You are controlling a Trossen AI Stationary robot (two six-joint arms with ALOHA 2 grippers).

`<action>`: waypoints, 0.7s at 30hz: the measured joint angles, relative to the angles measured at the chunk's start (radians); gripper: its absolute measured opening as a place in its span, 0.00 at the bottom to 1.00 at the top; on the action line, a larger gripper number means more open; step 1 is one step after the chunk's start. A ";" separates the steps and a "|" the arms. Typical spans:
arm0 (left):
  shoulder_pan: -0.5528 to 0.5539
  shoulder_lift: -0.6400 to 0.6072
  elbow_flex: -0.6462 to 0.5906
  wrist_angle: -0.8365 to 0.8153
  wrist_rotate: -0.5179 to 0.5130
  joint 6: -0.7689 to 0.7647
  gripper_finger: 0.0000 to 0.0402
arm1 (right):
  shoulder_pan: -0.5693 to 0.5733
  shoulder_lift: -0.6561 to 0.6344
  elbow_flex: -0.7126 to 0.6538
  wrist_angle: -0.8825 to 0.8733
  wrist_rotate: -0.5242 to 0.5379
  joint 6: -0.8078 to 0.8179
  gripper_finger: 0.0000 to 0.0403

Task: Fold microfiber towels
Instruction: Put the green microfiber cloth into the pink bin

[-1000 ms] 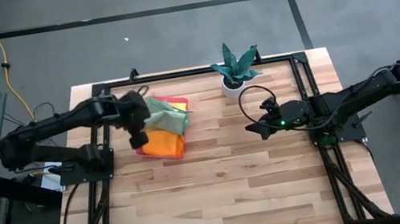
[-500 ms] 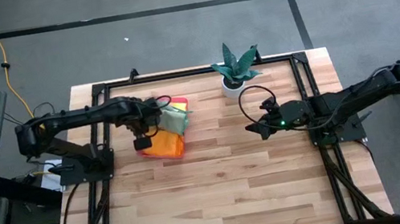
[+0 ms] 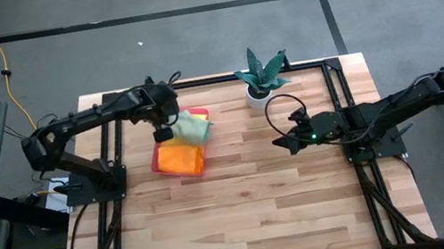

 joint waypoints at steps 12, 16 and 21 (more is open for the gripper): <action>0.074 0.133 -0.007 -0.018 0.117 -0.025 0.00 | 0.000 0.000 0.000 0.000 0.000 0.022 0.00; 0.066 0.141 -0.007 -0.016 0.170 -0.057 0.00 | 0.000 0.000 0.000 0.000 0.000 0.022 0.00; 0.058 0.141 -0.007 -0.016 0.200 -0.072 0.00 | 0.000 0.000 0.000 0.000 0.000 0.021 0.00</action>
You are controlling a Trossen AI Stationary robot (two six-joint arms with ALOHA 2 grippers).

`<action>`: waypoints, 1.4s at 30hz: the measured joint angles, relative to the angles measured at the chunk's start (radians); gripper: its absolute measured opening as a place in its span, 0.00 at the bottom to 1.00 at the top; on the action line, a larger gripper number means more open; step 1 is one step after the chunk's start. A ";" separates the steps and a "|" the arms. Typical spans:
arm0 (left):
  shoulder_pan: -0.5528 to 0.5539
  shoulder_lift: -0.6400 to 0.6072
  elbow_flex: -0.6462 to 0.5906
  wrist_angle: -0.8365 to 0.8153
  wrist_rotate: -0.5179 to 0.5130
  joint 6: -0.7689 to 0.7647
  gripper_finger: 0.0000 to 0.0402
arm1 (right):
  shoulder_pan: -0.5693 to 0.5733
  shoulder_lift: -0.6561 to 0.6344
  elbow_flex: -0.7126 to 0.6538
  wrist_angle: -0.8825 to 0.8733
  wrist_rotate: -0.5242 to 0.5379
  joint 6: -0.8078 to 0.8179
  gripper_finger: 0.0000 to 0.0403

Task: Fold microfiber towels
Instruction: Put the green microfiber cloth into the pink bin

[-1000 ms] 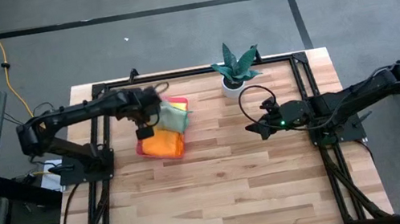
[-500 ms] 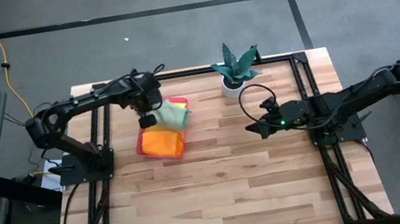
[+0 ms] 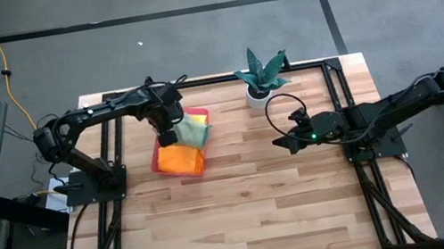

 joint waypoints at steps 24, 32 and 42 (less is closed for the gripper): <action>-0.136 -0.146 0.090 -0.078 0.165 -0.067 0.00 | 0.000 0.000 0.000 0.000 0.000 -0.005 0.00; -0.384 -0.145 -0.077 0.207 0.119 -0.230 0.00 | 0.000 0.000 0.000 0.000 0.001 -0.027 0.00; -0.424 -0.054 -0.093 0.298 0.073 -0.263 0.00 | 0.000 0.000 0.000 0.000 0.001 -0.027 0.00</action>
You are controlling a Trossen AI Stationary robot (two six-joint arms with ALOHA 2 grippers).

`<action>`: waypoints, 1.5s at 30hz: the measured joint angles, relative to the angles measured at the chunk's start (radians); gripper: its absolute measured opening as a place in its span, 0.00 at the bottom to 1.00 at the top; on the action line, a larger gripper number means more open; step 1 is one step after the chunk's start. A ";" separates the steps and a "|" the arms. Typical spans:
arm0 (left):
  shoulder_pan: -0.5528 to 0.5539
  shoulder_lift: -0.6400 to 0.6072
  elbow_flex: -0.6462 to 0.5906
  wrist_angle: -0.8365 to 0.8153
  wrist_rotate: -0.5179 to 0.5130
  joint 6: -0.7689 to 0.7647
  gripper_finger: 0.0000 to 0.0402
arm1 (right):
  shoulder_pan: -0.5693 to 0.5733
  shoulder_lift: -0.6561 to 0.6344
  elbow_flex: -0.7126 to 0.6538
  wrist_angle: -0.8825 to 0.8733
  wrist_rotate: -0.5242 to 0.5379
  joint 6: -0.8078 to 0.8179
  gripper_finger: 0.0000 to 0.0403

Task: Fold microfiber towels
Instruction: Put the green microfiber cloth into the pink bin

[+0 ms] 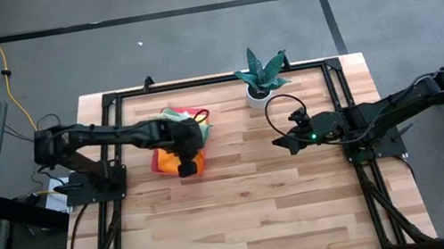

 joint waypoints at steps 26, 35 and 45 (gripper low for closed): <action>0.105 0.089 0.063 0.096 -0.113 0.057 0.00 | 0.000 0.000 0.000 0.000 0.000 0.004 0.00; 0.157 0.094 0.064 0.176 -0.113 -0.024 0.00 | 0.000 0.000 0.000 0.000 0.000 0.000 0.00; 0.085 0.215 0.063 0.173 -0.048 -0.129 0.00 | 0.000 0.000 0.000 0.000 0.000 0.008 0.00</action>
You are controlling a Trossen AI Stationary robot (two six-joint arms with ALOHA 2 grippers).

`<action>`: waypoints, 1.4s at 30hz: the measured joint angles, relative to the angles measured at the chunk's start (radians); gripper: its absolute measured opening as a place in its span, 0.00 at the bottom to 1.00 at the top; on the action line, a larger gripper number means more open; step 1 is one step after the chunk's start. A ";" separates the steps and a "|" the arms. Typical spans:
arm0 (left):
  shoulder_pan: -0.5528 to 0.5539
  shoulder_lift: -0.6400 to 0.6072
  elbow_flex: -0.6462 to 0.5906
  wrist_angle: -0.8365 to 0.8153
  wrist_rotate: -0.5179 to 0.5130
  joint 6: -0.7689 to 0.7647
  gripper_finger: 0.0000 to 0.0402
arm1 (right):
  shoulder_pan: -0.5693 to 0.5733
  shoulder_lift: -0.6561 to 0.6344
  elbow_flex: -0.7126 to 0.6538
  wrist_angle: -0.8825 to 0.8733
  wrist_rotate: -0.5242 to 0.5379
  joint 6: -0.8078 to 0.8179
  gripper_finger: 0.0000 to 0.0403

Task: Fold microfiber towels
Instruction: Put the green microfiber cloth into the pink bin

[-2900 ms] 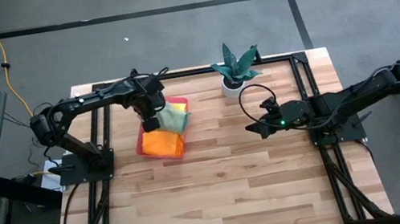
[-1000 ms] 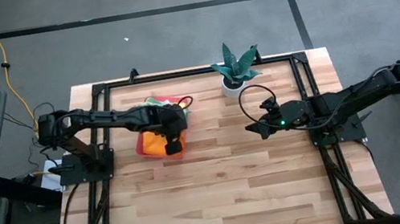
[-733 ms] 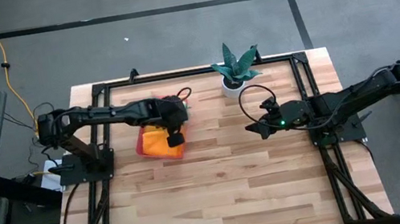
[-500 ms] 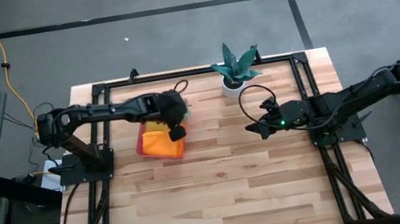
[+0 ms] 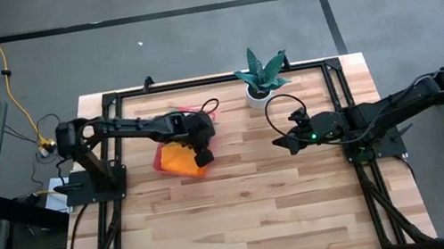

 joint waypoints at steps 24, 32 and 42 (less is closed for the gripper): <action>0.173 -0.462 0.001 -0.356 -0.147 0.145 0.00 | 0.000 0.000 0.000 -0.003 0.031 -0.008 0.00; 0.365 -0.512 0.000 -0.468 -0.180 0.068 0.00 | 0.000 0.000 0.000 -0.003 0.045 -0.008 0.00; 0.585 -0.510 -0.098 -0.491 0.062 -0.056 0.00 | 0.000 0.000 0.000 -0.004 0.045 -0.019 0.00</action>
